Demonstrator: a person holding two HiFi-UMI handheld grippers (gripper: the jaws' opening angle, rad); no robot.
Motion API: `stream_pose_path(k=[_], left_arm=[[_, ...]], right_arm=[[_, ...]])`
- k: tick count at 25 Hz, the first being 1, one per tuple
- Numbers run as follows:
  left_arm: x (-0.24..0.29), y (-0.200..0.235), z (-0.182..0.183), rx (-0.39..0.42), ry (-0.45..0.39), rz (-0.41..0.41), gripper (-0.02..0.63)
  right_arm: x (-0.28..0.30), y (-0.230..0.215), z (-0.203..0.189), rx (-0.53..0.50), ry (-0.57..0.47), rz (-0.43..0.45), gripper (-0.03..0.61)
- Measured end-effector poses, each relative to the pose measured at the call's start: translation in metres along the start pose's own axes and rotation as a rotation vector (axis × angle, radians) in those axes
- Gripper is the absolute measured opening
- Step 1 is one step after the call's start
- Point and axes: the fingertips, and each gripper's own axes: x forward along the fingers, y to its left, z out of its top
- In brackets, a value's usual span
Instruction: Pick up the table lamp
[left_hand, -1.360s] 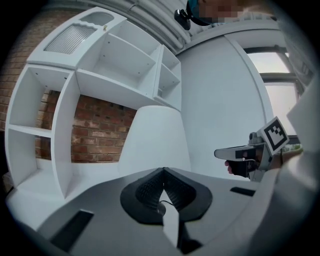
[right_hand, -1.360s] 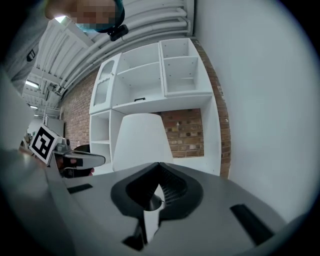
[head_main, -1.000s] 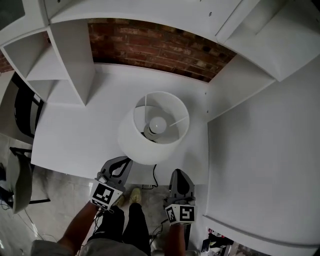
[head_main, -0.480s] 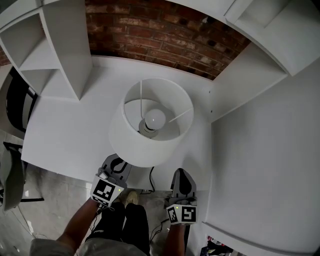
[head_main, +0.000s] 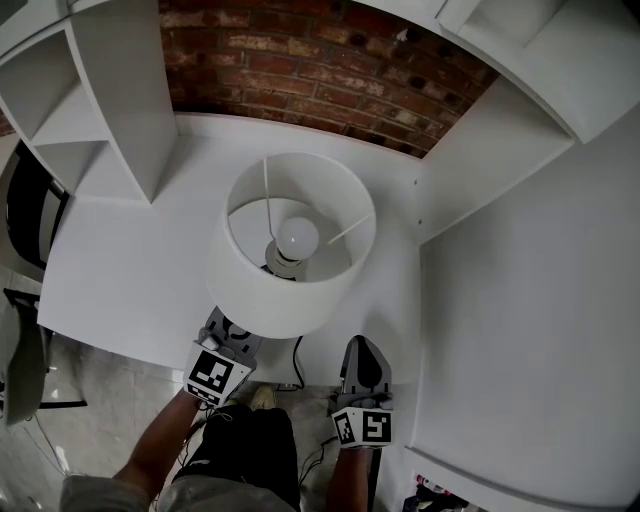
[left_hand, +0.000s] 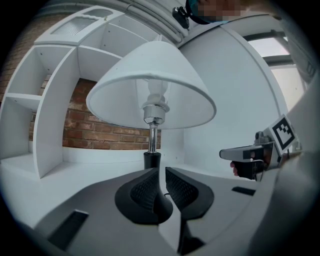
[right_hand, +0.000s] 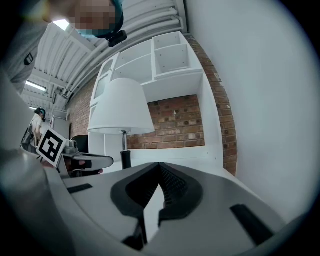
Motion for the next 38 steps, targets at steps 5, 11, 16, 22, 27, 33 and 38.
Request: stream_pose_path(k=[5, 11, 16, 22, 27, 33, 38], left_arm=[[0.010, 0.000, 0.000, -0.006, -0.003, -0.014, 0.088], [0.023, 0.003, 0.000, -0.014, -0.013, -0.017, 0.174], [0.032, 0.008, 0.003, -0.010, -0.036, -0.011, 0.224], [0.038, 0.009, 0.010, 0.005, -0.079, -0.016, 0.224], [0.045, 0.012, 0.009, 0.012, -0.086, -0.009, 0.224], [0.047, 0.017, 0.009, 0.045, -0.120, 0.027, 0.170], [0.049, 0.019, 0.009, 0.051, -0.127, 0.039, 0.146]], right_arm=[[0.000, -0.011, -0.003, 0.004, -0.001, -0.019, 0.017], [0.003, -0.020, -0.008, 0.007, 0.014, -0.034, 0.017], [0.008, -0.028, -0.011, 0.018, 0.016, -0.044, 0.017], [0.015, -0.033, -0.015, 0.030, 0.016, -0.048, 0.017], [0.017, -0.036, -0.017, 0.030, 0.013, -0.051, 0.017], [0.022, -0.038, -0.017, 0.018, 0.002, -0.044, 0.017], [0.023, -0.038, -0.017, 0.018, -0.016, -0.040, 0.017]])
